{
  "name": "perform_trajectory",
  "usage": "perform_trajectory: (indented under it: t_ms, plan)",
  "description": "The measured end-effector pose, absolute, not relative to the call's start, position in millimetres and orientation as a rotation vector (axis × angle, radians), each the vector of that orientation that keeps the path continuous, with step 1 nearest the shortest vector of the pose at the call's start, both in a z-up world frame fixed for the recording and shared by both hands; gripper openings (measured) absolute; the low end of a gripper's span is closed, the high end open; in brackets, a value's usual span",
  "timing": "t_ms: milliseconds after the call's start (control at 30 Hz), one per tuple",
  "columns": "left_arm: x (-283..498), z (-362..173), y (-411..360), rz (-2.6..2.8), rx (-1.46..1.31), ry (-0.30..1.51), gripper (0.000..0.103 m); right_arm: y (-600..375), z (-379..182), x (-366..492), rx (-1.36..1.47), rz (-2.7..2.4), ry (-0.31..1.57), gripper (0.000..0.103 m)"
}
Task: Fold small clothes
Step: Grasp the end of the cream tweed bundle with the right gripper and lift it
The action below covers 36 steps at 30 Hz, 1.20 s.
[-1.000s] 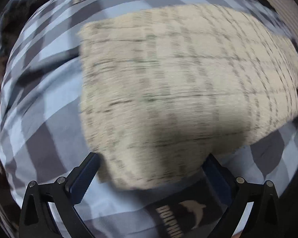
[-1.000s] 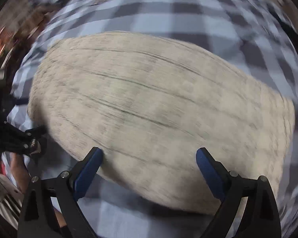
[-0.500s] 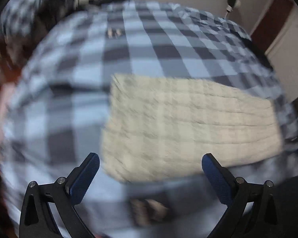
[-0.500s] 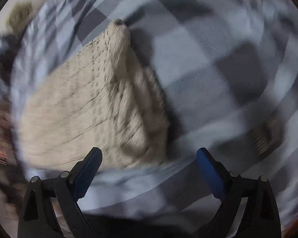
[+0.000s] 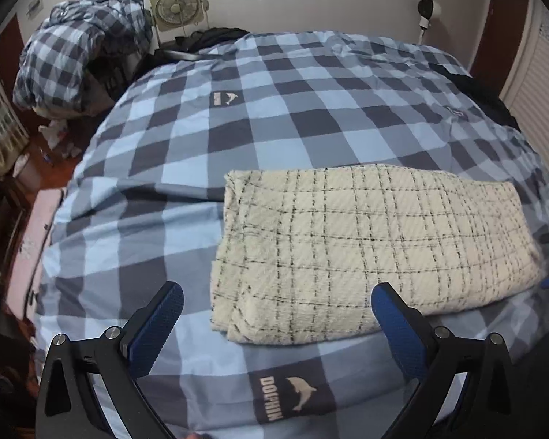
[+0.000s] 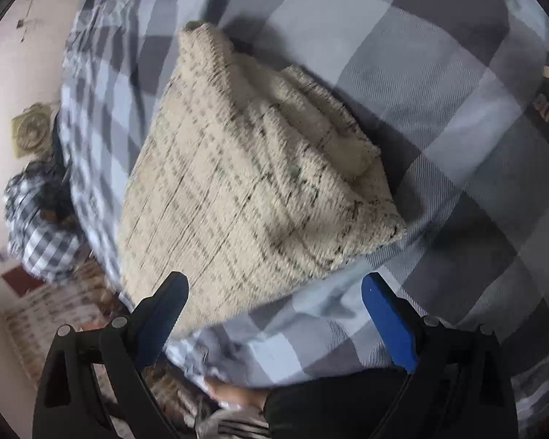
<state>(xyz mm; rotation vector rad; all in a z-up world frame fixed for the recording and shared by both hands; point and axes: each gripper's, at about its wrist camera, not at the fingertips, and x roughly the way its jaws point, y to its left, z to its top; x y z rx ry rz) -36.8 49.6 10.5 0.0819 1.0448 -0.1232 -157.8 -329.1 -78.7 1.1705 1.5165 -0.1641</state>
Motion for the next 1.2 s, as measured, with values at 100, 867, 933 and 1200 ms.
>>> perform_trajectory:
  t_ms: [100,867,933,1200]
  plan:
    - [-34,5,46,-0.135,0.084,1.062,0.103,-332,-81,-160,1.208,-0.216,1.503,0.094]
    - [-21,-14,50,-0.090,0.073,1.122,0.103,-322,-16,-173,0.978,-0.269,1.030,0.016]
    - [-20,-15,49,-0.087,0.078,1.122,0.103,-320,-2,-182,0.930,-0.257,0.958,0.016]
    - [18,-35,13,-0.146,0.076,1.189,0.103,-275,51,-177,0.619,-0.265,0.856,0.015]
